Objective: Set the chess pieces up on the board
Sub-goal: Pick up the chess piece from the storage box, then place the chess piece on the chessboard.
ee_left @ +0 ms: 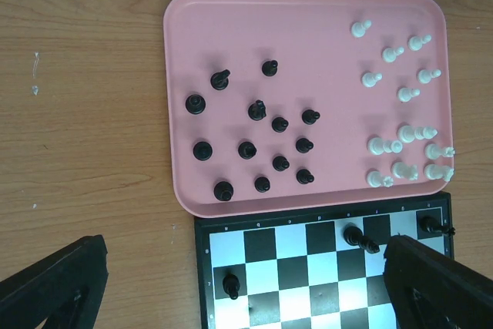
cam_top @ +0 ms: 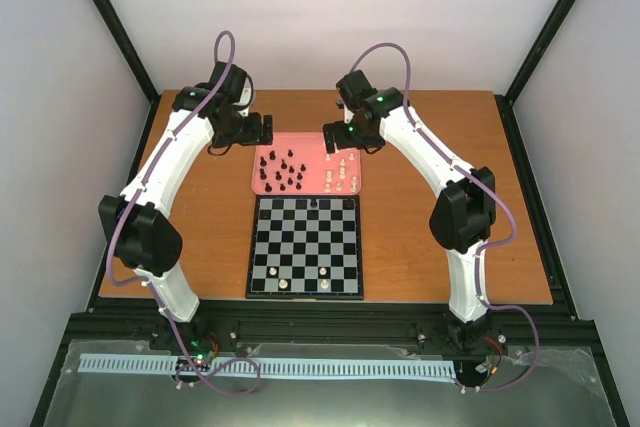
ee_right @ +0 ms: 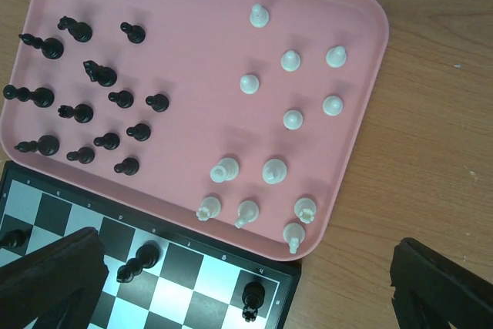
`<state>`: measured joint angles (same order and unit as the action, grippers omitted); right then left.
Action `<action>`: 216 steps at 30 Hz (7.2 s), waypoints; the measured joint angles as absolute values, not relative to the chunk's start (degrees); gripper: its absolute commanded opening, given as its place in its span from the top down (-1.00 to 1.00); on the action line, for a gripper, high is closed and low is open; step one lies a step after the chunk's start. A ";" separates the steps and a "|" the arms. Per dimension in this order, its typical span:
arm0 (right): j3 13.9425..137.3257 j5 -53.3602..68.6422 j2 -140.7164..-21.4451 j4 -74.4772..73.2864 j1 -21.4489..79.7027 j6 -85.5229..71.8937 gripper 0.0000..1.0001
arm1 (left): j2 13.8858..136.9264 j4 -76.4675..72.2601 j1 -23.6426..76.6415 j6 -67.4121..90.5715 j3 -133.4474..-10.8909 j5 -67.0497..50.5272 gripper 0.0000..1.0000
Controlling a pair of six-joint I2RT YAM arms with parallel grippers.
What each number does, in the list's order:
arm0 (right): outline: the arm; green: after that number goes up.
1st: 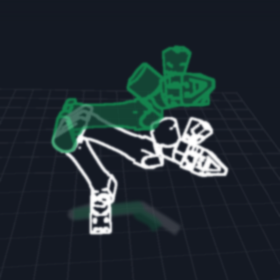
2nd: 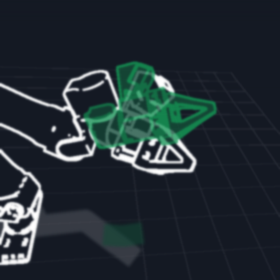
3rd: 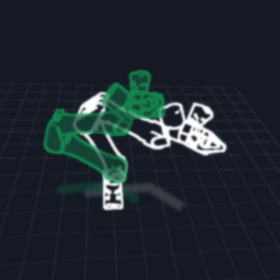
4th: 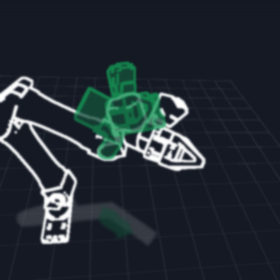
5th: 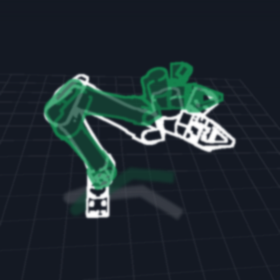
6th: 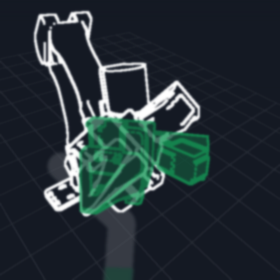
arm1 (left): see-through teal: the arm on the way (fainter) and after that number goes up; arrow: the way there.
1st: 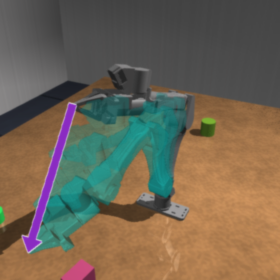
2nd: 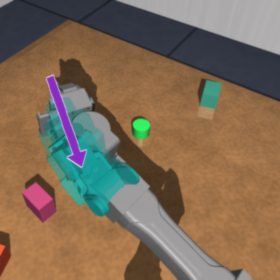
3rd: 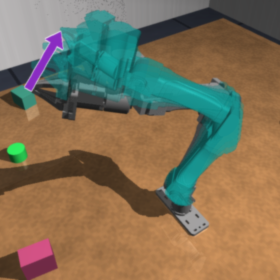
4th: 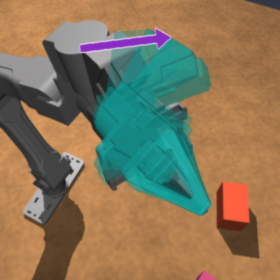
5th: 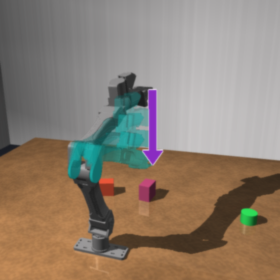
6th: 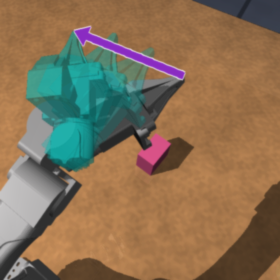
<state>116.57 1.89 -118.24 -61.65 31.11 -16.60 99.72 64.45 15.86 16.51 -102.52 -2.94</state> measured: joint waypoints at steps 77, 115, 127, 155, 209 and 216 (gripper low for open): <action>130.89 4.25 -141.08 -66.67 34.81 -13.17 0.14 | 107.33 62.37 7.84 19.94 -91.37 -4.56 -1.00; 133.03 3.42 -144.70 -67.99 34.37 -13.56 0.45 | 107.96 62.57 7.84 19.94 -92.53 -4.99 -1.00; 133.10 3.44 -144.73 -68.16 34.37 -14.44 0.94 | 107.96 62.57 7.84 19.94 -92.53 -4.99 -1.00; 99.42 6.44 -108.12 -64.25 50.92 -12.88 0.94 | 106.74 62.04 7.84 20.60 -90.26 -4.51 -1.00; 81.17 11.51 -109.14 -50.26 68.20 -18.24 0.94 | 98.13 58.74 7.84 21.04 -82.61 -2.70 -0.99; 81.01 11.60 -109.89 -49.84 68.20 -18.24 0.94 | 98.13 58.72 7.84 21.04 -82.52 -2.70 -1.00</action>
